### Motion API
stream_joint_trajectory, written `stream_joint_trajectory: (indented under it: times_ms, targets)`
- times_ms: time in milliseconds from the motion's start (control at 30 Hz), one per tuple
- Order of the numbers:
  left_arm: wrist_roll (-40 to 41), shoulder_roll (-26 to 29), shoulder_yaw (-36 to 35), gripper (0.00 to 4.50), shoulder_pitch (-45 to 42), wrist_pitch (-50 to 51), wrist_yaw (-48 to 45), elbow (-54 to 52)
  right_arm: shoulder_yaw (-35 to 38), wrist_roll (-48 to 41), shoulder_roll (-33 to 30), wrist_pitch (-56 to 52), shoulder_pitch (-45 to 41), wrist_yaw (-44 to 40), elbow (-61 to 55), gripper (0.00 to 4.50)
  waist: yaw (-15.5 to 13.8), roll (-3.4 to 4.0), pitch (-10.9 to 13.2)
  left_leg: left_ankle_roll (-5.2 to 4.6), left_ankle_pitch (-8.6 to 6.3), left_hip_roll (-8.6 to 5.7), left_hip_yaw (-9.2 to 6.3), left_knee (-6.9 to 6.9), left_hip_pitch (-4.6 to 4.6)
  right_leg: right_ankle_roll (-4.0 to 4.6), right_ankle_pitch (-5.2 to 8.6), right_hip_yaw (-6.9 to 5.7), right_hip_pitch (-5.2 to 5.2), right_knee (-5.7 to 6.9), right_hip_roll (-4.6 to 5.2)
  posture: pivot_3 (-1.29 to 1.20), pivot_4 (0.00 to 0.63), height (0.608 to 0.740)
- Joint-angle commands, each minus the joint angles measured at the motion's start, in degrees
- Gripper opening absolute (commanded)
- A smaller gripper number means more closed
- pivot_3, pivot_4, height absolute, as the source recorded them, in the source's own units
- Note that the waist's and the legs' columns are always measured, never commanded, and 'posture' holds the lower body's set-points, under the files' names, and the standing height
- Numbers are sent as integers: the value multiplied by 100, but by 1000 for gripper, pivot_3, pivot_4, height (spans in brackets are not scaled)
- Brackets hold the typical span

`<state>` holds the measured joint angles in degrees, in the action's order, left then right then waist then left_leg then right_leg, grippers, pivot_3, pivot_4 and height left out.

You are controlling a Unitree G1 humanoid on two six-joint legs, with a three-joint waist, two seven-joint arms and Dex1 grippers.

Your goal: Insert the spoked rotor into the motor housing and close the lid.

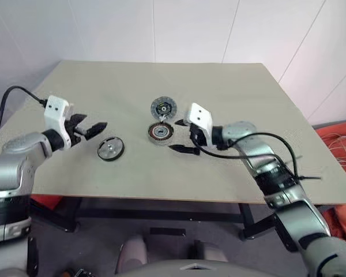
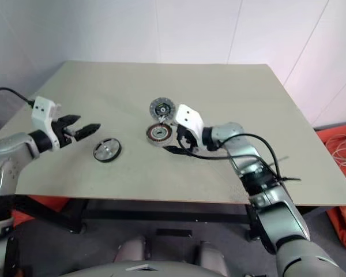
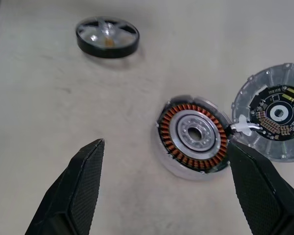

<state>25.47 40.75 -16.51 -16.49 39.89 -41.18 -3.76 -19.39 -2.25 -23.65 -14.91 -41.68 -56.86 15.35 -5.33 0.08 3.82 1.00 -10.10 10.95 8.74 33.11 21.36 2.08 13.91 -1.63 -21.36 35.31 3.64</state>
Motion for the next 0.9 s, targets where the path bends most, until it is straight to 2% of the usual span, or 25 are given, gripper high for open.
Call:
stream_joint_trajectory:
  times_ms: [33,133,267,433,667,867,900]
  targets:
    - [-74,191,-85,4481,209,-580,-316,-114,-290,418,166,77,-520,21,524,4500,-6,-1,0,1,1,0,-1,0,2,0,0,0,-2,1,0,0,0,740]
    - [56,170,-90,4481,520,-839,-672,-175,-633,685,312,140,-997,-371,1157,4500,4,-1,1,1,0,-2,1,1,4,0,0,3,-6,6,1,0,0,740]
    - [248,208,-53,4481,526,-1057,-1142,-126,-840,914,453,491,-1554,-755,2041,4500,-14,-5,3,2,1,-1,0,5,13,3,1,1,-18,18,0,0,0,740]
    - [-79,380,191,4481,484,-1827,-1641,70,-1101,1343,656,1136,-2148,-1057,3110,4500,5,-5,3,4,2,2,3,12,19,7,3,4,-39,40,1,0,0,740]
    - [183,415,303,4481,417,-1608,-1926,-45,-1482,2059,987,2034,-2813,-1260,4334,4500,15,-4,4,8,5,8,6,20,59,18,6,3,-84,54,-2,0,0,740]
    - [290,482,313,4481,534,-1326,-1947,-336,-1594,2574,1260,2538,-3187,-1009,5067,4500,27,-3,5,8,4,21,5,22,71,27,11,2,-97,59,-15,0,0,740]
    - [302,480,299,4500,541,-1311,-1927,-368,-1612,2654,1295,2611,-3226,-999,5136,4098,27,-2,5,8,4,26,5,22,71,29,12,2,-97,58,-20,0,0,740]
